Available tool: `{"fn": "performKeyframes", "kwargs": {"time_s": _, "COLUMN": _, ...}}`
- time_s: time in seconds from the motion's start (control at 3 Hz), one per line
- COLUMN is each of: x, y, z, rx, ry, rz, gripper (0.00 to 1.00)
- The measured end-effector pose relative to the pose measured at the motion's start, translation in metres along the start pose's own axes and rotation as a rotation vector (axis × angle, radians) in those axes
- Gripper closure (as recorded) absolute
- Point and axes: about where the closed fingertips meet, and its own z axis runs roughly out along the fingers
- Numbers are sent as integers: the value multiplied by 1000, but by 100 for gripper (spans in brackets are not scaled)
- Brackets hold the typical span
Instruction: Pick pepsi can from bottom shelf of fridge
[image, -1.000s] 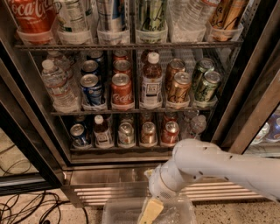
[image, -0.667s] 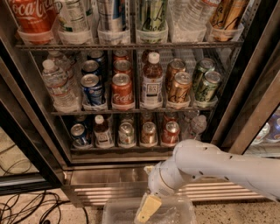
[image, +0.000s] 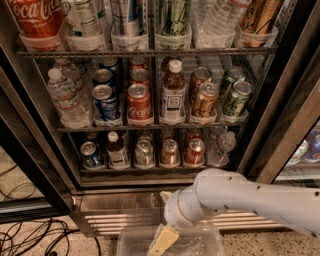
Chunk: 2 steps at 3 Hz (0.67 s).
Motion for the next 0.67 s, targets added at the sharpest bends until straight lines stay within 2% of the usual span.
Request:
{"fn": "performKeyframes", "kwargs": {"time_s": 0.33, "x": -10, "y": 13, "z": 34, "rx": 41, "ry": -85, "rz": -46, "gripper": 0}}
{"fn": "performKeyframes", "kwargs": {"time_s": 0.67, "x": -44, "y": 1, "z": 56, "rx": 123, "ry": -217, "rz": -96, "gripper": 0}}
